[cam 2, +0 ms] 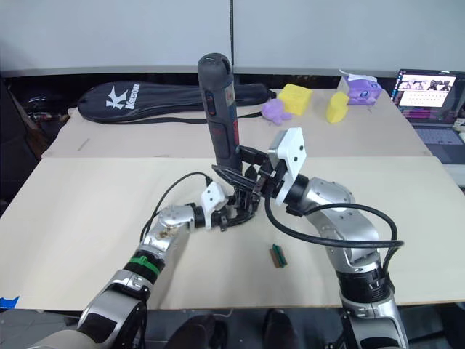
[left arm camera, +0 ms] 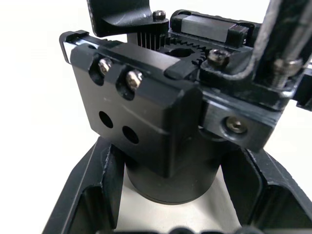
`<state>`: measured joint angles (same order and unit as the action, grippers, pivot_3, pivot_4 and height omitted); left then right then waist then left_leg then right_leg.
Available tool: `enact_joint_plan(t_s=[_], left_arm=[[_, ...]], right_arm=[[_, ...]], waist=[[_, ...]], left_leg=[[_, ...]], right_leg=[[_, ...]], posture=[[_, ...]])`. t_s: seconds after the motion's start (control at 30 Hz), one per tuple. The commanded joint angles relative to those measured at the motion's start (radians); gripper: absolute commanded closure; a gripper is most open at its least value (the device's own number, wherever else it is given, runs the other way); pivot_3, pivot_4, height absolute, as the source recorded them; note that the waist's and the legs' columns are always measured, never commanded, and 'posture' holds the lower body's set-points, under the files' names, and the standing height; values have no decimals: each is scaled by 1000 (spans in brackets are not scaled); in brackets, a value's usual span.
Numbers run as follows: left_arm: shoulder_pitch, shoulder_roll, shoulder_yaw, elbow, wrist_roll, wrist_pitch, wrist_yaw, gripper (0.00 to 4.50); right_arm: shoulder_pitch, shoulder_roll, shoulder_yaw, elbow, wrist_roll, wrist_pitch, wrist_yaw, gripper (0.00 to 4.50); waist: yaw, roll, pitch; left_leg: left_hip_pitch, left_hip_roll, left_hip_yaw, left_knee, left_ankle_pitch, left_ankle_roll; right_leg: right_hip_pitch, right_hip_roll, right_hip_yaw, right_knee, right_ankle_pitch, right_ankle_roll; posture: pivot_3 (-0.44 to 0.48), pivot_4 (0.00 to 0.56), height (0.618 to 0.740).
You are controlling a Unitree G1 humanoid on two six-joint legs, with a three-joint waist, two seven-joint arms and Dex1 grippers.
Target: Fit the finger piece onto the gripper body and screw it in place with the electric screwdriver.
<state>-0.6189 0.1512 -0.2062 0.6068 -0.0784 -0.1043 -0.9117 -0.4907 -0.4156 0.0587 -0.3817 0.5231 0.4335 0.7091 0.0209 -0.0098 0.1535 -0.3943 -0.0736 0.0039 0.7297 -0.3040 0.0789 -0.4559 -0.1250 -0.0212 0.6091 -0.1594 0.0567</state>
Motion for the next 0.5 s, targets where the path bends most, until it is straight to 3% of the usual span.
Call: enact_joint_plan(t_s=[0.03,0.3,0.5], left_arm=[[-24,-1,12,8,-4,-11,2,2181],[-42,-3,11,33,-1,-25,1,2181],[-44,-1,13,40,0,-34,1,2181]], right_arm=[[41,-47,49,63,-83,-10,24,2581],[21,-60,73,127,-62,68,28,2581],[22,-75,102,156,-83,75,39,2581]], waist=[[0,0,0],[-1,0,0],[-1,0,-1]], left_leg=[[0,0,0,0,0,0],[14,0,-3,-4,-5,7],[15,0,-5,-4,-4,6]], right_leg=[[0,0,0,0,0,0],[16,0,-3,-5,0,0],[17,0,-5,-7,0,0]], posture=[[0,150,723],[0,150,723],[0,150,723]])
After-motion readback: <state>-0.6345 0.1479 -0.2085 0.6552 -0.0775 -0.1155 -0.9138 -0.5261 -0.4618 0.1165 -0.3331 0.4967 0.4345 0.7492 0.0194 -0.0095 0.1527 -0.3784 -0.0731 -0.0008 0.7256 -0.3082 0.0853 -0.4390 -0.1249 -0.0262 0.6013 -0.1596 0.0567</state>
